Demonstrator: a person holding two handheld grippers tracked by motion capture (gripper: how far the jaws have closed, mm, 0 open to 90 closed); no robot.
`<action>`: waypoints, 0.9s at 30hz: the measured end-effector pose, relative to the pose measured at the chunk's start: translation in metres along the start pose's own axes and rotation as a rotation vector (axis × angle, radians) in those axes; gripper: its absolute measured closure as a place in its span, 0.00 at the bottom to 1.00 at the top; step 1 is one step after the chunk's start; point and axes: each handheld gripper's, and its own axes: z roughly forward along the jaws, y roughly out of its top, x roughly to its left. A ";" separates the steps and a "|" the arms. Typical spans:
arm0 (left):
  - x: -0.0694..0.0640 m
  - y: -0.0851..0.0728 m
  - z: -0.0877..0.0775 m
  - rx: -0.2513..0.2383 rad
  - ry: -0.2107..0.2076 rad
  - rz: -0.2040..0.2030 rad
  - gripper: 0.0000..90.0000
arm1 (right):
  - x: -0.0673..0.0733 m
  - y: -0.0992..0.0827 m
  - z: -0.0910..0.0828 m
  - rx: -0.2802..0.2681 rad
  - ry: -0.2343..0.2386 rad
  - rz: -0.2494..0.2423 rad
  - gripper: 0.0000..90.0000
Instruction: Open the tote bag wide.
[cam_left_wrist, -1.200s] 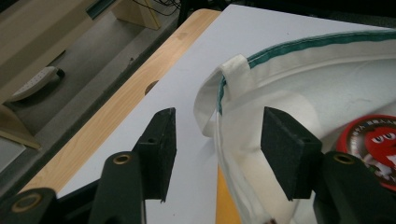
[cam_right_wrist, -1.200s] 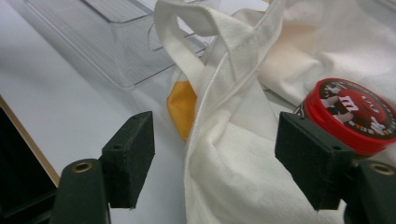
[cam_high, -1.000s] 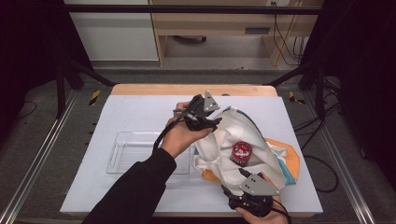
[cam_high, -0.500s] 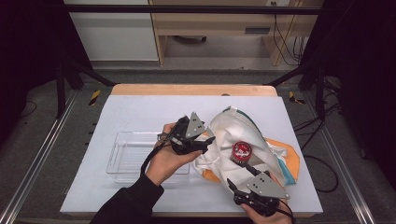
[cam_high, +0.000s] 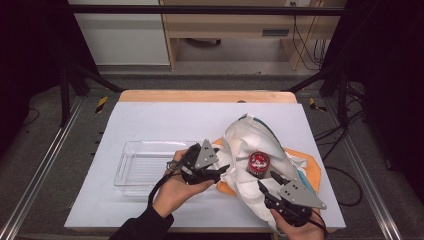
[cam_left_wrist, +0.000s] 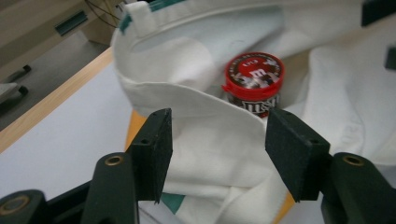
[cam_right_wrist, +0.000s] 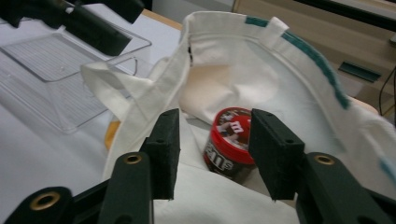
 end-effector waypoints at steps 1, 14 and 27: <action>-0.003 0.000 0.000 -0.002 -0.001 0.013 0.47 | -0.004 0.002 -0.002 0.007 -0.010 -0.002 0.63; -0.018 -0.009 0.010 0.002 -0.036 0.032 0.45 | -0.063 0.043 -0.013 0.199 -0.123 -0.085 0.53; -0.025 0.000 0.027 0.022 -0.041 -0.002 0.46 | -0.081 0.038 0.008 0.289 -0.059 -0.082 0.51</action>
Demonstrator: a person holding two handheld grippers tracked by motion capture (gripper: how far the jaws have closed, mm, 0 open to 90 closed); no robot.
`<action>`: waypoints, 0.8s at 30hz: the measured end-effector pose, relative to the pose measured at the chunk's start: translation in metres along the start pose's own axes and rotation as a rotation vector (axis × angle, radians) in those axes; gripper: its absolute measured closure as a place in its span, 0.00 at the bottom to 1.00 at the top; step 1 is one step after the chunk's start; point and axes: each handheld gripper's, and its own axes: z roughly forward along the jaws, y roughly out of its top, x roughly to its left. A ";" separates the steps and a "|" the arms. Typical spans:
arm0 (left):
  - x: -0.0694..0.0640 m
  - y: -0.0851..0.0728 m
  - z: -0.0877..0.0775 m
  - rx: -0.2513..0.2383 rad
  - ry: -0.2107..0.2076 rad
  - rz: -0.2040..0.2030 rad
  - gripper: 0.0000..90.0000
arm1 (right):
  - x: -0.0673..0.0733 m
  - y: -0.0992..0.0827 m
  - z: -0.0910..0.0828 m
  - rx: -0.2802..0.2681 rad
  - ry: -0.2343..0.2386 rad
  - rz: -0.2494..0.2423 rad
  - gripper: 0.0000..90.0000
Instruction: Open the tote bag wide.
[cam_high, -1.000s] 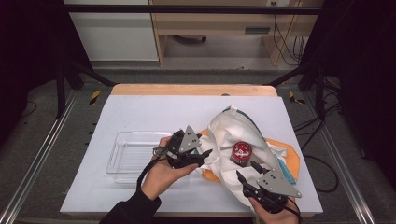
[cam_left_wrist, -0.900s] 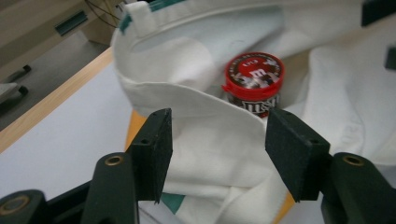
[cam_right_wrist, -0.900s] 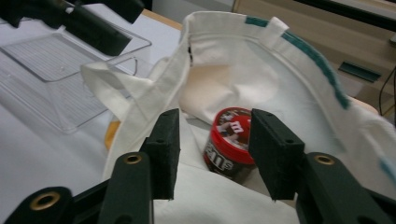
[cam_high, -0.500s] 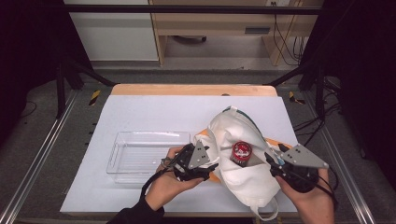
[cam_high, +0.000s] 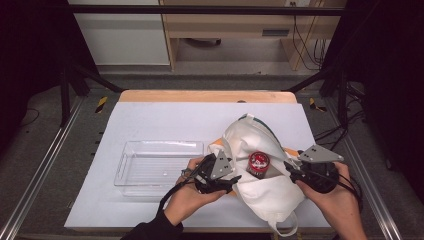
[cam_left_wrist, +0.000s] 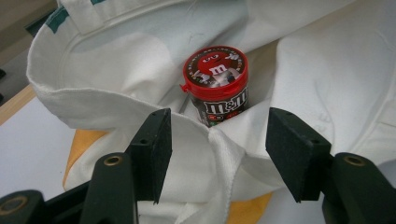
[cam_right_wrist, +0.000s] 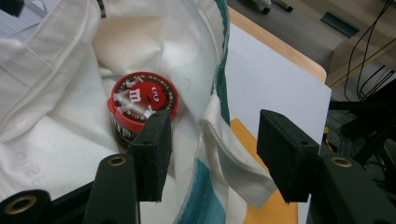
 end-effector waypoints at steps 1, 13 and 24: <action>-0.001 0.000 0.002 0.011 0.003 0.001 0.45 | 0.000 0.000 0.001 -0.003 0.004 0.001 0.50; 0.000 0.000 0.021 0.100 -0.013 -0.032 0.50 | -0.008 -0.003 0.034 0.087 0.056 -0.028 0.71; 0.001 0.001 0.022 0.139 -0.018 0.005 0.88 | -0.031 -0.018 0.047 0.129 0.046 -0.018 0.91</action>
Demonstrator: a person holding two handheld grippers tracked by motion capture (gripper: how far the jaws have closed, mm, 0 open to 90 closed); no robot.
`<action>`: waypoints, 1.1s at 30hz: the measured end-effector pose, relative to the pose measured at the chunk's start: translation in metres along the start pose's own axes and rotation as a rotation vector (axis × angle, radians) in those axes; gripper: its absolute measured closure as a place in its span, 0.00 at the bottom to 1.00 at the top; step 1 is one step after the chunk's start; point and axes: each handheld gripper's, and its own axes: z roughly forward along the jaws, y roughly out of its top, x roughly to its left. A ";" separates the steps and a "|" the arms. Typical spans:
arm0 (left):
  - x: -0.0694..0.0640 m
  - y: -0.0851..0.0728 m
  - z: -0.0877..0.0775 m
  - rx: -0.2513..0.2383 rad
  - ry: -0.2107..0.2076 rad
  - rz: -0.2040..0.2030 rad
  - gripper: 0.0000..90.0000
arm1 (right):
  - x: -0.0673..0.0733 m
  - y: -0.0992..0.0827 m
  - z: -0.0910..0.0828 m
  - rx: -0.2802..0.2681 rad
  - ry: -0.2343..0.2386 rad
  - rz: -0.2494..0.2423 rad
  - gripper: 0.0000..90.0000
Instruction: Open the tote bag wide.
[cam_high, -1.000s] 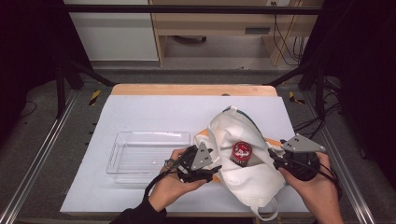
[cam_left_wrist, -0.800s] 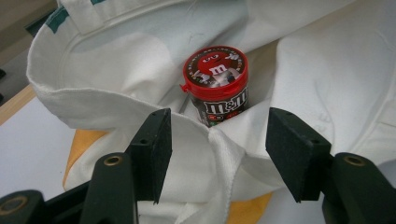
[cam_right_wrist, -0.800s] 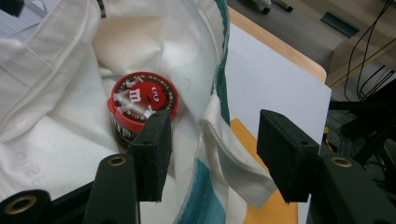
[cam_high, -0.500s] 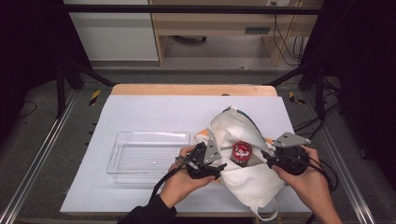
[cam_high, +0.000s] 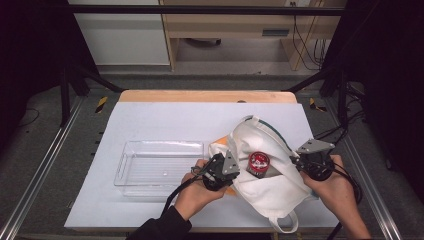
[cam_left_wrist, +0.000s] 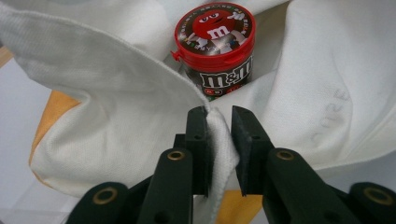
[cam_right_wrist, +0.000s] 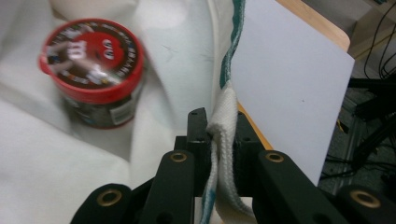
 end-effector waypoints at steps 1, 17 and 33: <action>0.000 0.000 -0.001 0.001 0.000 0.003 0.89 | -0.004 -0.002 0.002 0.006 -0.007 0.005 0.91; 0.007 -0.015 -0.021 0.012 -0.005 -0.016 0.93 | -0.061 0.007 0.012 -0.018 -0.139 0.111 0.91; 0.002 -0.029 -0.015 0.047 -0.016 -0.016 0.93 | -0.075 -0.040 0.063 0.041 -0.007 0.223 0.91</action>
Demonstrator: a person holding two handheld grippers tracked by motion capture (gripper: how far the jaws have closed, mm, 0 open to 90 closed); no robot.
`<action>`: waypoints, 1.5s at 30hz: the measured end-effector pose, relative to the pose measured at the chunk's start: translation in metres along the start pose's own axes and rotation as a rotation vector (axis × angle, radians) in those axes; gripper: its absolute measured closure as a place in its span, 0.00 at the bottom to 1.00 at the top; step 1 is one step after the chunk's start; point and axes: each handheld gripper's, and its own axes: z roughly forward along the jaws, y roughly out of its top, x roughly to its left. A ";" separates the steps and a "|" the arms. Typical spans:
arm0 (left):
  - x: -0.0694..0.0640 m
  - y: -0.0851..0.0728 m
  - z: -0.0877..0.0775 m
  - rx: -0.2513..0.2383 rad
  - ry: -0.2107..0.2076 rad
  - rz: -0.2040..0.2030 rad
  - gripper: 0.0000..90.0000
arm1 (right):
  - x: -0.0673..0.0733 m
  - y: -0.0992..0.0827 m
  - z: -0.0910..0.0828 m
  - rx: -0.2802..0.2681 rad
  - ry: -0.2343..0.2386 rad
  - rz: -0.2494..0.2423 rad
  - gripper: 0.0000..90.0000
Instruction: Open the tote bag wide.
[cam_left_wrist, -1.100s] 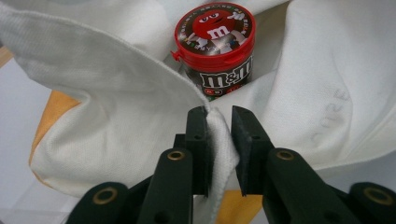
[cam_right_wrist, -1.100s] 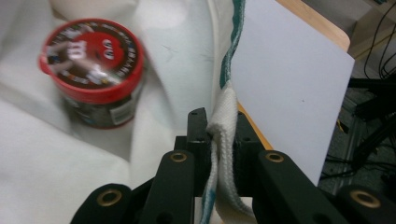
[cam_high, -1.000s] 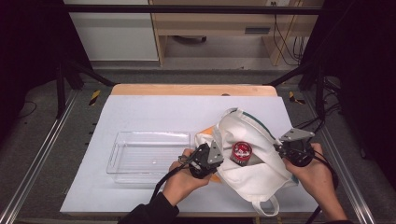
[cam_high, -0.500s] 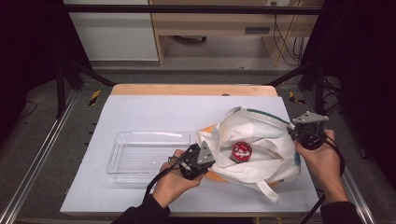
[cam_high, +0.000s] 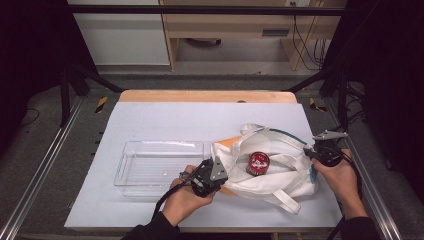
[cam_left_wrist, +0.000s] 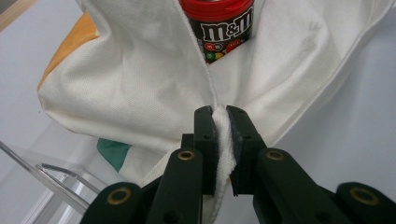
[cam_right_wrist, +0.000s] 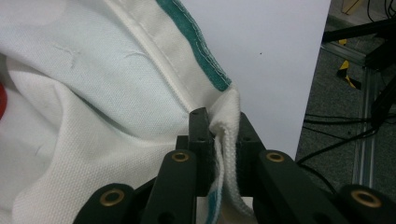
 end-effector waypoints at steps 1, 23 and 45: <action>0.000 0.000 -0.001 0.007 0.000 0.004 0.93 | -0.001 0.001 0.000 -0.003 -0.005 0.006 0.91; -0.003 -0.009 -0.002 0.014 -0.016 0.009 0.94 | 0.000 -0.003 0.011 0.054 -0.026 -0.008 0.89; 0.003 0.009 -0.017 -0.050 0.054 -0.010 0.61 | 0.026 0.007 -0.050 -0.123 -0.039 -0.029 0.34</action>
